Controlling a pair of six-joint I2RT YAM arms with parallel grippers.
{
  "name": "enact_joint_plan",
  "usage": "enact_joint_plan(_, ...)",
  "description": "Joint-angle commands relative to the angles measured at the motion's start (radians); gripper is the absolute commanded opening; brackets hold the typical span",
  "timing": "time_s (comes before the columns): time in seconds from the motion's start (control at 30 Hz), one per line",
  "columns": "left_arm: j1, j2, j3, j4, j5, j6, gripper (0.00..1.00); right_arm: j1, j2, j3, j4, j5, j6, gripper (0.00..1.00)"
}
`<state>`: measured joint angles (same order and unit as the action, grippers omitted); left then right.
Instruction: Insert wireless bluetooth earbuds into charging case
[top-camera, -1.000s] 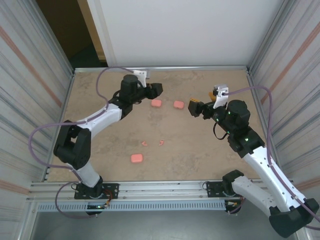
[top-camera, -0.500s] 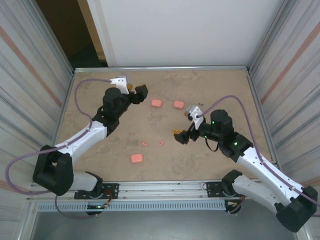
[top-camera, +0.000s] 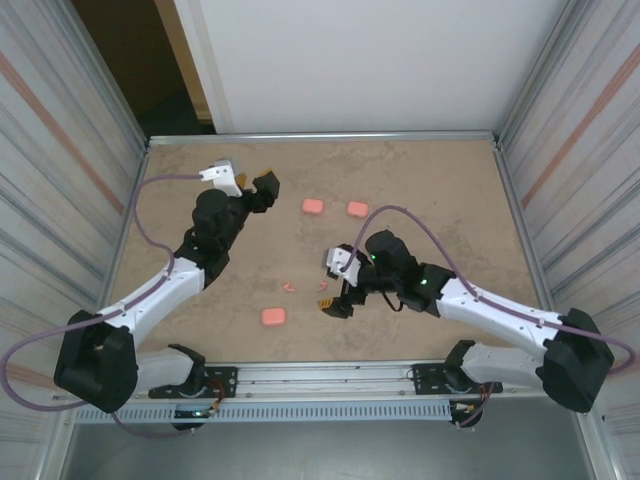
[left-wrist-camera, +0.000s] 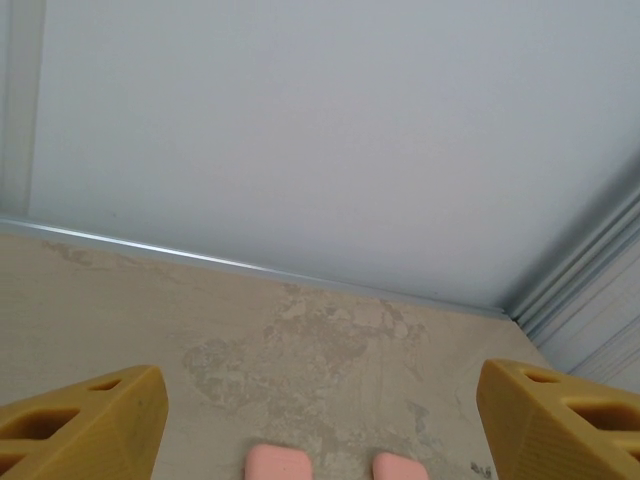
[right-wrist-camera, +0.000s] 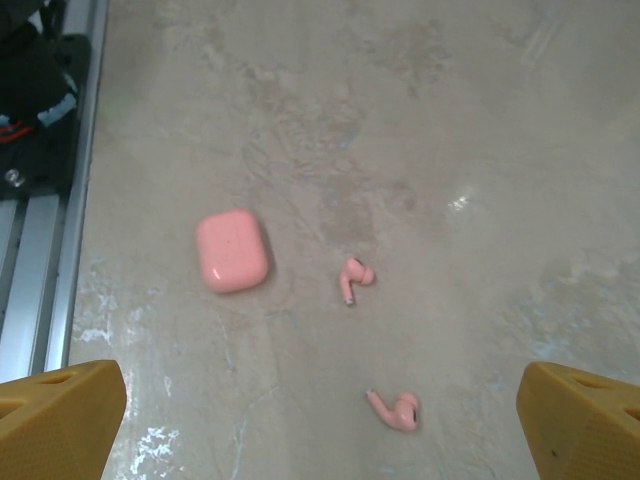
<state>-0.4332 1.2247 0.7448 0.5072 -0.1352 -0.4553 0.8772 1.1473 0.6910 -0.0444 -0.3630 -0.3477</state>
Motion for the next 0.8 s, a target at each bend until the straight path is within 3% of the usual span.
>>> enact_joint_plan(0.0, 0.015, -0.037, -0.021, 0.043, -0.054, -0.033, 0.81, 0.038, 0.066, 0.010, 0.106, -0.002, -0.055, 0.99)
enact_joint_plan(0.33, 0.044, -0.062, -0.049, 0.044, -0.057, -0.058, 0.81, 0.149, 0.365, 0.120, 0.150, 0.038, -0.110, 0.99)
enact_joint_plan(0.77, 0.062, -0.076, -0.063, 0.039, -0.057, -0.066, 0.82, 0.214, 0.607, 0.262, 0.123, 0.072, -0.147, 1.00)
